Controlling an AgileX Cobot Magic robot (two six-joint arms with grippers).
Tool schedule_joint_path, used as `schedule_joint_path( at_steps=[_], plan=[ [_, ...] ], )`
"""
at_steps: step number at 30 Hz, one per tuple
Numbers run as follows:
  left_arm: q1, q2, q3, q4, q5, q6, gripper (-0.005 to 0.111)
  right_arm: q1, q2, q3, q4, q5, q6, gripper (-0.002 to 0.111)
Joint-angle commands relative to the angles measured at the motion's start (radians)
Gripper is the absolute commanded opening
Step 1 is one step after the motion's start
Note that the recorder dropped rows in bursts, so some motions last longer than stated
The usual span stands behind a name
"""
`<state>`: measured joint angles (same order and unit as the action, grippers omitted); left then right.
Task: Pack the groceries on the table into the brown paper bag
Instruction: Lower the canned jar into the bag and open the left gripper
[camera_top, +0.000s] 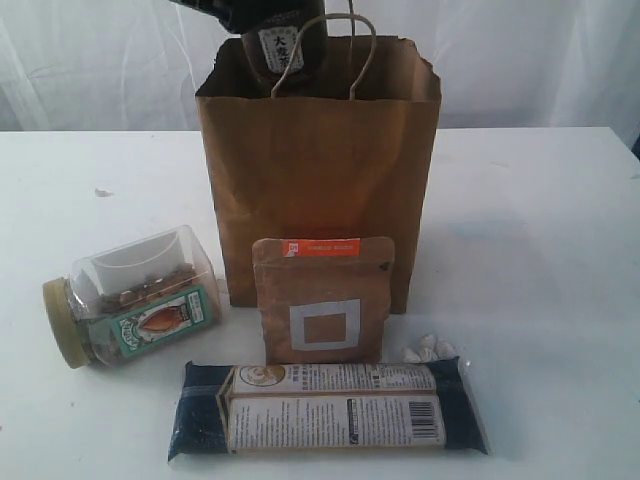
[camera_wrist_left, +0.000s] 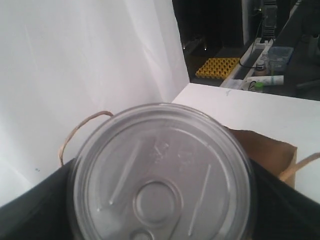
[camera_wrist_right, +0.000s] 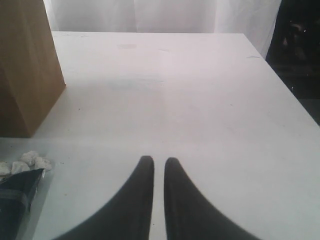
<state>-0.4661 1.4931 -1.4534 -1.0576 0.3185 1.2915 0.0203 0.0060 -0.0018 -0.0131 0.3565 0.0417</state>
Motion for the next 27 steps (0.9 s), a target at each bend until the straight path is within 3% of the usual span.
schedule_joint_path(
  at_steps=[1, 10, 21, 27],
  plan=[
    [-0.004, 0.000, -0.013, -0.057, -0.009, 0.011, 0.000, 0.003, -0.006, 0.002, -0.002, -0.006, 0.000, 0.008],
    [-0.004, 0.002, -0.013, -0.054, 0.038, 0.009, 0.001, 0.003, -0.006, 0.002, -0.002, -0.006, 0.000, 0.008],
    [-0.004, 0.026, -0.013, -0.025, 0.057, -0.024, 0.051, 0.003, -0.006, 0.002, -0.002, -0.006, 0.000, 0.008],
    [-0.004, 0.062, -0.013, -0.025, 0.059, -0.099, 0.062, 0.003, -0.006, 0.002, -0.002, -0.006, 0.000, 0.008]
  ],
)
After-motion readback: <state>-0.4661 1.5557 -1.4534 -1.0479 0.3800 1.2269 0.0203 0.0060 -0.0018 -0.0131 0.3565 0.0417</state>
